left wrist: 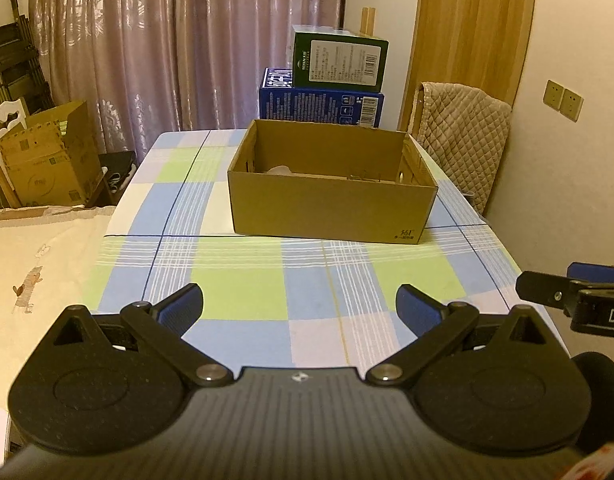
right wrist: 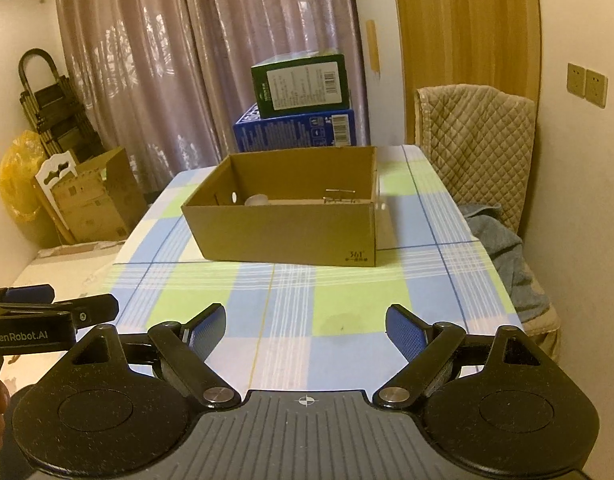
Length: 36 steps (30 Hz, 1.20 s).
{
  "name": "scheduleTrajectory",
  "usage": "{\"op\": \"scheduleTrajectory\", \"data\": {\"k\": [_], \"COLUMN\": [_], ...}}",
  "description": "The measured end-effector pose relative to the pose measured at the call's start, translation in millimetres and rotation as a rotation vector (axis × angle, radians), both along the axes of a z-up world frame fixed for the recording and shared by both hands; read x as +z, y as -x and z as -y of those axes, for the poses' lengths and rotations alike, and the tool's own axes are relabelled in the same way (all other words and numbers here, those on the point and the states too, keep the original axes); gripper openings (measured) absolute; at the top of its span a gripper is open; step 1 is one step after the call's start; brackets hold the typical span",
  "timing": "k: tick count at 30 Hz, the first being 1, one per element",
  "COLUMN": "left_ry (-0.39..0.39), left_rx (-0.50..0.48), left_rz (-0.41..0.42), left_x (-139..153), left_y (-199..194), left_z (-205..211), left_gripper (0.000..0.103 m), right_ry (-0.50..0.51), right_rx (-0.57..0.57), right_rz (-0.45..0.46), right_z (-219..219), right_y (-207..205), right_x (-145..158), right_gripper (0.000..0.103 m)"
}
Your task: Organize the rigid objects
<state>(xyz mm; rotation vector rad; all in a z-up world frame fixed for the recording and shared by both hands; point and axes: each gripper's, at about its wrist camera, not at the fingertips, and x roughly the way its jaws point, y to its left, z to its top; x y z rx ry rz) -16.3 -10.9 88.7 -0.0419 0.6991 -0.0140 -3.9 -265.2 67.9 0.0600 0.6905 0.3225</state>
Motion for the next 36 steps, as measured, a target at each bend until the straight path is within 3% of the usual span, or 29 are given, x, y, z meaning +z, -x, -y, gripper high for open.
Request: {"op": "scheduleTrajectory", "data": {"k": [36], "left_ry": [0.024], "left_rx": [-0.029], "left_rz": [-0.004], "left_x": [-2.8], "left_y": [1.5], "left_z": [3.9], "left_gripper": [0.101], "right_ry": [-0.001], "right_rx": [-0.007], "right_rz": [-0.007], "right_z": [1.7], "right_y": [-1.6], "right_x": [0.6], "right_gripper": [0.084]}}
